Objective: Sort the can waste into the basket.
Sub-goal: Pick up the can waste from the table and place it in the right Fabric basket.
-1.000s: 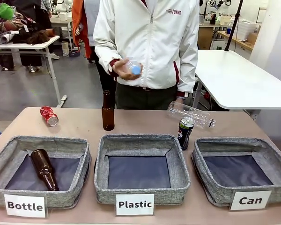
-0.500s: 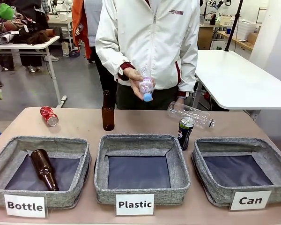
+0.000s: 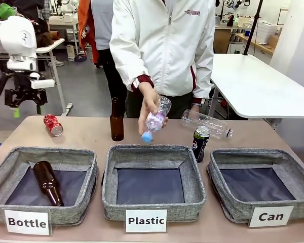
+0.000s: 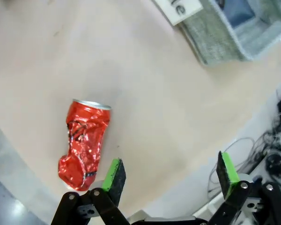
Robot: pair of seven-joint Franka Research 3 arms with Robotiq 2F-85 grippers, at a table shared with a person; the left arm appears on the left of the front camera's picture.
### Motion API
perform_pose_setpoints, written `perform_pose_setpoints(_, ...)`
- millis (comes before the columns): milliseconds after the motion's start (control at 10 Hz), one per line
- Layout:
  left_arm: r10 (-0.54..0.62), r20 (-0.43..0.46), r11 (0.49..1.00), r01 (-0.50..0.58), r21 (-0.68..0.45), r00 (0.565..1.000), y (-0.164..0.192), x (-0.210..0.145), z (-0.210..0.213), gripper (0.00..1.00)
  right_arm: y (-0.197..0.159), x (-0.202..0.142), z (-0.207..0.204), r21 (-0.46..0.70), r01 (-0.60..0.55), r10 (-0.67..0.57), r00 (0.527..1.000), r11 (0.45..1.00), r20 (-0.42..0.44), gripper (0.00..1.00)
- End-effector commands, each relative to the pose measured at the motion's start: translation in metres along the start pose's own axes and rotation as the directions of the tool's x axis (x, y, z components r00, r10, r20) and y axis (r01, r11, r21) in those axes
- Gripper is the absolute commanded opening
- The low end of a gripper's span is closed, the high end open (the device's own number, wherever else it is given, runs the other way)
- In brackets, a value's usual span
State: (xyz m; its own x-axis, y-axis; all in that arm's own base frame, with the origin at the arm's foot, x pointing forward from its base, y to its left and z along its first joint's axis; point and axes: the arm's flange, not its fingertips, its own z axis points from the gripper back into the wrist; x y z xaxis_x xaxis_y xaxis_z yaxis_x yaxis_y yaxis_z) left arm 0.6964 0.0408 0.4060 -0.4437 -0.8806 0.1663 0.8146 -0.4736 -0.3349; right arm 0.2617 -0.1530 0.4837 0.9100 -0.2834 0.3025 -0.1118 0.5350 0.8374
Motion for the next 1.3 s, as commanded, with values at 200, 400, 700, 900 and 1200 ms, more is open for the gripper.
perform_pose_setpoints(200, -0.058, -0.022, 0.998, 0.058, 0.008, 0.998, -0.010, -0.007, 0.005, 1.00, 0.000, 0.002, 0.001, 0.022, -0.022, 0.022, 1.000, 0.999, 0.013, 1.00)
perform_pose_setpoints(400, -0.109, 0.007, 0.990, 0.108, 0.095, 0.994, 0.004, 0.001, -0.004, 1.00, 0.000, 0.002, 0.001, 0.022, -0.022, 0.022, 1.000, 0.999, 0.013, 1.00)
perform_pose_setpoints(700, -0.219, -0.022, 0.938, 0.217, 0.270, 0.975, 0.009, -0.002, -0.012, 1.00, 0.000, 0.002, 0.001, 0.022, -0.022, 0.022, 1.000, 0.999, 0.013, 1.00)
perform_pose_setpoints(900, -0.222, -0.055, 0.901, 0.226, 0.370, 0.974, 0.013, -0.004, -0.021, 1.00, 0.000, 0.002, 0.001, 0.022, -0.022, 0.022, 1.000, 0.999, 0.013, 1.00)
perform_pose_setpoints(1200, -0.187, -0.026, 0.895, 0.181, 0.407, 0.982, 0.034, -0.006, -0.037, 1.00, 0.000, 0.002, 0.001, 0.022, -0.022, 0.022, 1.000, 0.999, 0.013, 1.00)
